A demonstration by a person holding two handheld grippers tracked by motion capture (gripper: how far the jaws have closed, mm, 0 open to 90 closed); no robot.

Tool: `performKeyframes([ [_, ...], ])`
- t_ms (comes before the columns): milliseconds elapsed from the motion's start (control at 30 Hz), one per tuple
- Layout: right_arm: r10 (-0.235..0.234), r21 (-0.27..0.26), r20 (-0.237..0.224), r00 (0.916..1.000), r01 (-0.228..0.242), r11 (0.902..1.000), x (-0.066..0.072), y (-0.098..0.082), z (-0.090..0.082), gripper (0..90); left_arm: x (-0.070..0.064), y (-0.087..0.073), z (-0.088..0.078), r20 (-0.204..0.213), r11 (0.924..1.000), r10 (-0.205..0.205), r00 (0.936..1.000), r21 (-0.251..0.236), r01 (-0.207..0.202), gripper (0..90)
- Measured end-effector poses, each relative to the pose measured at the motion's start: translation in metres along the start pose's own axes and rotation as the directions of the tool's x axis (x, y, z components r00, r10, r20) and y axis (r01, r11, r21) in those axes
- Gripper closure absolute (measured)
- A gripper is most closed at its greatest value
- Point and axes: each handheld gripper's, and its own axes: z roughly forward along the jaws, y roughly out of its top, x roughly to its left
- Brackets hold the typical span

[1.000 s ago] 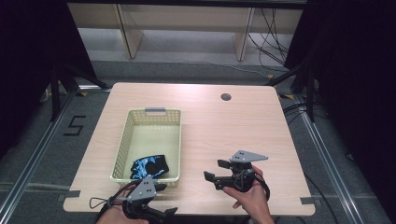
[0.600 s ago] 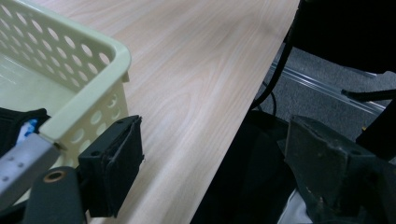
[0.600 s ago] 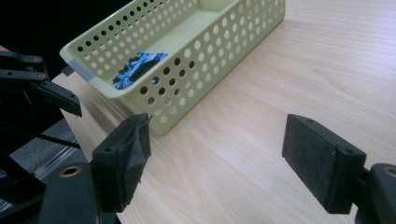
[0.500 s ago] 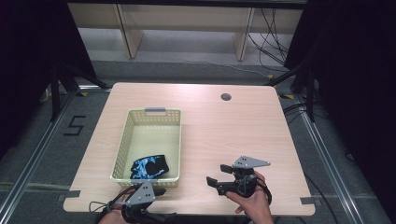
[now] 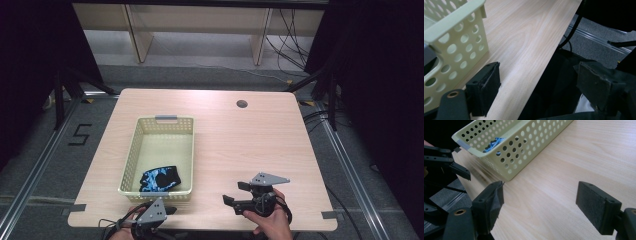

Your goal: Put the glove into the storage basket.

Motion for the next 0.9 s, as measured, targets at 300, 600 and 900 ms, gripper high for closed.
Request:
performKeyframes([
  [300, 0.041, 0.027, 0.012, 0.9991, -0.041, 0.9988, 0.010, -0.006, -0.004, 22.9, 0.001, -0.004, 0.001, -0.003, 0.9994, -0.035, 0.9994, 0.001, 0.035, 18.4],
  [600, 0.016, 0.031, 0.003, 0.9999, -0.016, 0.9994, 0.008, -0.019, -0.008, 21.2, 0.002, -0.008, 0.001, -0.009, 0.9996, -0.019, 0.9998, 0.021, 0.019, 18.6],
  [900, 0.002, 0.043, 0.022, 0.9998, -0.003, 0.9991, 0.008, -0.034, -0.017, 18.9, 0.001, -0.012, 0.002, -0.008, 0.9992, -0.035, 0.9993, 0.020, 0.035, 17.7],
])
